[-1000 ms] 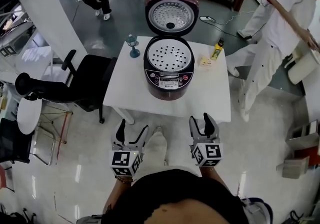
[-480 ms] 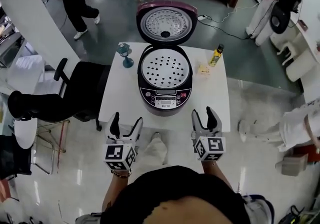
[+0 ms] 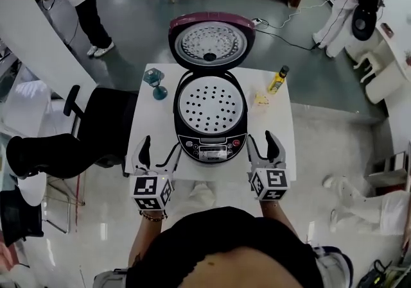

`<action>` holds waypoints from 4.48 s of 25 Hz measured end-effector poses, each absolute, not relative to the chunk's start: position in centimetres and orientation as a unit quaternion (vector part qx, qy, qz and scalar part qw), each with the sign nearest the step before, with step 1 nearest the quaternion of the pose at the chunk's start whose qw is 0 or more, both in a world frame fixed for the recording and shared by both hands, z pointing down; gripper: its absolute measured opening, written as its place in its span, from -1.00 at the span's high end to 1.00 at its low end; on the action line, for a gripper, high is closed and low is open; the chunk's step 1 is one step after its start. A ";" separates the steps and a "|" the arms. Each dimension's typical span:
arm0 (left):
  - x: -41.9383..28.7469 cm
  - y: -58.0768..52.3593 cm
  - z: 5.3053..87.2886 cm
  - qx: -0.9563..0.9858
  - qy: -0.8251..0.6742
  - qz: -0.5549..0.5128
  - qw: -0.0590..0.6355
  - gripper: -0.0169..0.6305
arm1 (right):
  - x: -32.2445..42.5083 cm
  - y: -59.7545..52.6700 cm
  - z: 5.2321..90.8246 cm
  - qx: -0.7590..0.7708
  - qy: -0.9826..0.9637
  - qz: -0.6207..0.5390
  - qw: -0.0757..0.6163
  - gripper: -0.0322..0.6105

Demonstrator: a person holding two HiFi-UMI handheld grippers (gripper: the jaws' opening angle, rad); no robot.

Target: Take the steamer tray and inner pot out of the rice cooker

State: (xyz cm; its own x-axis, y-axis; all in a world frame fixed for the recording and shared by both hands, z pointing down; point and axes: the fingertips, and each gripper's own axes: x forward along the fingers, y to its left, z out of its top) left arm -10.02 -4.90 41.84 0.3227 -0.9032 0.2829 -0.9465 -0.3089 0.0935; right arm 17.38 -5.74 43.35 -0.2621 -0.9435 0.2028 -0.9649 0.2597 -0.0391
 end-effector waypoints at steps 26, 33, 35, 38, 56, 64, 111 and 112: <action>-5.5 -21.9 47.8 0.830 -0.463 0.294 0.104 -0.18 | 14.2 -22.4 47.8 0.538 -0.785 0.066 0.301 0.21; -4.8 -23.1 50.3 0.817 -0.422 0.379 0.106 -0.18 | 13.5 -23.6 51.0 0.476 -0.775 0.099 0.404 0.20; -4.8 -23.4 51.1 0.807 -0.414 0.410 0.091 -0.18 | 13.6 -23.8 51.2 0.472 -0.768 0.094 0.422 0.20; -5.0 -23.8 51.4 0.795 -0.421 0.428 0.084 -0.18 | 13.5 -24.1 51.5 0.457 -0.764 0.078 0.449 0.20; -5.2 -24.5 50.3 0.787 -0.425 0.433 0.113 0.40 | 12.6 -24.9 49.6 0.435 -0.783 0.034 0.444 0.48; -4.8 -24.3 49.8 0.794 -0.419 0.426 0.117 0.42 | 12.7 -25.3 48.2 0.452 -0.798 0.047 0.395 0.65; 6.0 -20.1 39.3 0.933 -0.257 0.111 0.224 0.57 | 31.6 -16.1 40.4 0.536 -0.761 0.334 -0.152 0.82; 5.7 -20.1 39.9 0.931 -0.269 0.134 0.208 0.57 | 33.1 -15.2 41.6 0.555 -0.743 0.344 -0.147 0.82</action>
